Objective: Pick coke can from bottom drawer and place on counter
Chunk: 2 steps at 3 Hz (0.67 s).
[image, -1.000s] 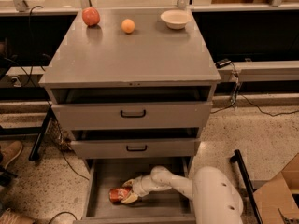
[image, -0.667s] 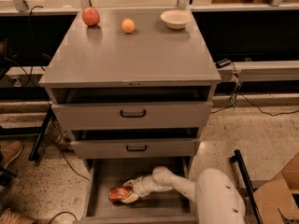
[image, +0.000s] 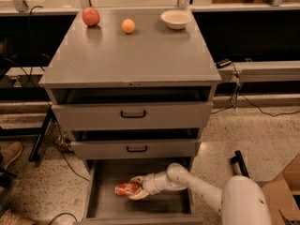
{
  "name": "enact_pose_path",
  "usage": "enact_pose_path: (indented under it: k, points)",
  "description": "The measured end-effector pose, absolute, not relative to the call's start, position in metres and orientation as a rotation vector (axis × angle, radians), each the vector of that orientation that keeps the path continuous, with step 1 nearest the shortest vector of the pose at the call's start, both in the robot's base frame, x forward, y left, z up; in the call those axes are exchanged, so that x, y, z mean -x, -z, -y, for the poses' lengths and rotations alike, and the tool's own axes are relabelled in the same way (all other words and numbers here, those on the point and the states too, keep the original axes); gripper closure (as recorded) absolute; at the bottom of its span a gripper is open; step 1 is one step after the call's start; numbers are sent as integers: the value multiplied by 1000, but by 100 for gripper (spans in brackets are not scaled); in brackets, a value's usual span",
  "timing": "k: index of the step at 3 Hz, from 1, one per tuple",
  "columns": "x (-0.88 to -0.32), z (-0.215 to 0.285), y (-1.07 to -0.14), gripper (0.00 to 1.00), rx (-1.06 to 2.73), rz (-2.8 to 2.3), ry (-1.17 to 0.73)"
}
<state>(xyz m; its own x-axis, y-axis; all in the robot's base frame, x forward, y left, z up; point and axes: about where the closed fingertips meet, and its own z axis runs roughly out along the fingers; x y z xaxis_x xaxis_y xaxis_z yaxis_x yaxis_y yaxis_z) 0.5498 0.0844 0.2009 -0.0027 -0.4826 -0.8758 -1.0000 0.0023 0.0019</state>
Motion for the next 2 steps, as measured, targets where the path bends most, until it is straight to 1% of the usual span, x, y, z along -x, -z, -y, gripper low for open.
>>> enact_pose_path:
  k: [1,2]
  points:
    - [-553,-44,-262,100,1585,-1537,-855]
    - [-552,-17,-337,100,1651,-1484,-756]
